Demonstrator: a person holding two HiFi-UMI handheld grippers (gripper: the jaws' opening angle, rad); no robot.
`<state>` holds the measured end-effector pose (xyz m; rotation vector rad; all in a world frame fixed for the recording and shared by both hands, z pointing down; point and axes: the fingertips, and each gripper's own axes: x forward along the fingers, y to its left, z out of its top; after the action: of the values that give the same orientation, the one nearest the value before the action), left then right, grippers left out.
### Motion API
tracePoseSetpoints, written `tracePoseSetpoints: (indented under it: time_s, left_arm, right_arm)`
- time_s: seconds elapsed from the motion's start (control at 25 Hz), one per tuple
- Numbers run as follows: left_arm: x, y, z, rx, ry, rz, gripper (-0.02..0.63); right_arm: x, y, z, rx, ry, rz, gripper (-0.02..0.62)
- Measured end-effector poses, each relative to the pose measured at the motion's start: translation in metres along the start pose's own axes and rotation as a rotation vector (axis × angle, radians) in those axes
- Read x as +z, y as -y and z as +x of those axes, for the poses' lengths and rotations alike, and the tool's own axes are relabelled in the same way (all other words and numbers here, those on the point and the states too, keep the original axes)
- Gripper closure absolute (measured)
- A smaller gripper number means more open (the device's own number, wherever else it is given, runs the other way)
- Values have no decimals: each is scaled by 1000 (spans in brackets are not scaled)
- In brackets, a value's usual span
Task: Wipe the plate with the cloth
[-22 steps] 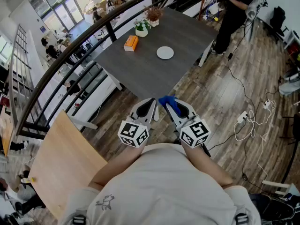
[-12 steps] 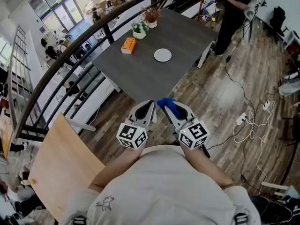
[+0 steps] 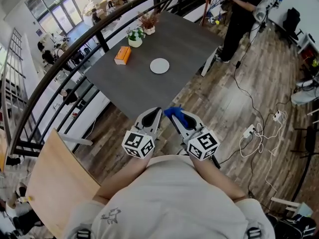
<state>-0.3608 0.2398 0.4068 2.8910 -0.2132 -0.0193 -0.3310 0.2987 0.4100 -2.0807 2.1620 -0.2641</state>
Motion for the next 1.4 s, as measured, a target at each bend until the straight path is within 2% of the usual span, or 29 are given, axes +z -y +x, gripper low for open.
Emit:
tracePoseSetpoints:
  time_s: [0.52, 0.96, 1.24, 1.4]
  left_arm:
    - [-15, 54, 148, -43, -28, -12, 600]
    - [-31, 69, 205, -101, -66, -19, 598]
    - [-30, 59, 246, -134, -75, -26, 600]
    - [-24, 39, 267, -137, -77, -32, 598]
  right_arm:
    - [25, 142, -39, -29, -11, 32, 523]
    - [18, 194, -53, -83, -25, 70, 523]
    - [25, 228, -39, -114, -27, 73, 523]
    - [31, 248, -17, -121, -28, 76, 523]
